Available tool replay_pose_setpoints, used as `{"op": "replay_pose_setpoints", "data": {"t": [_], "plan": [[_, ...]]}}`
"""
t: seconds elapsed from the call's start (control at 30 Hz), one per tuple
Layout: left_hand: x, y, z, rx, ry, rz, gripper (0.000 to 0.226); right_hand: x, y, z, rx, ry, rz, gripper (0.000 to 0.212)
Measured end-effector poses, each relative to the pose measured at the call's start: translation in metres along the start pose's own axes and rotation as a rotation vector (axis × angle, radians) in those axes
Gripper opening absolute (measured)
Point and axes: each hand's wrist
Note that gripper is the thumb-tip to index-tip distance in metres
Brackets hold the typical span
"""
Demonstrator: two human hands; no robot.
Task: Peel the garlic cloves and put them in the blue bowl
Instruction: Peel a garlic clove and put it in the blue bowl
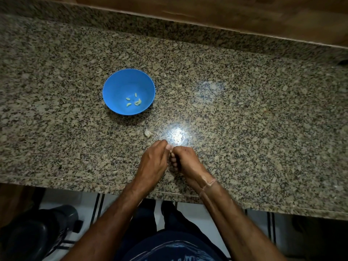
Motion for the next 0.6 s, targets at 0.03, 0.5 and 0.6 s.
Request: {"op": "replay_pose_setpoints", "data": {"t": [0.03, 0.5, 0.6], "plan": [[0.0003, -0.0011, -0.0003, -0.001, 0.042, -0.03, 0.032, -0.0006, 0.0003, 0.0006, -0.005, -0.015, 0.004, 0.032], [0.0018, 0.0041, 0.0004, 0.12, 0.166, -0.063, 0.013, 0.0015, -0.0069, 0.0003, 0.011, -0.249, 0.194, 0.03], [-0.003, 0.0011, 0.0, 0.033, 0.361, -0.22, 0.017, 0.004, 0.0009, 0.0033, 0.153, 0.102, -0.163, 0.033]]}}
Point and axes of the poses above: each hand's wrist, its own y-axis away from the middle knuckle, its own z-axis out of the palm, x = y × z, and after that the axes turned 2 degrees about x, right-handed
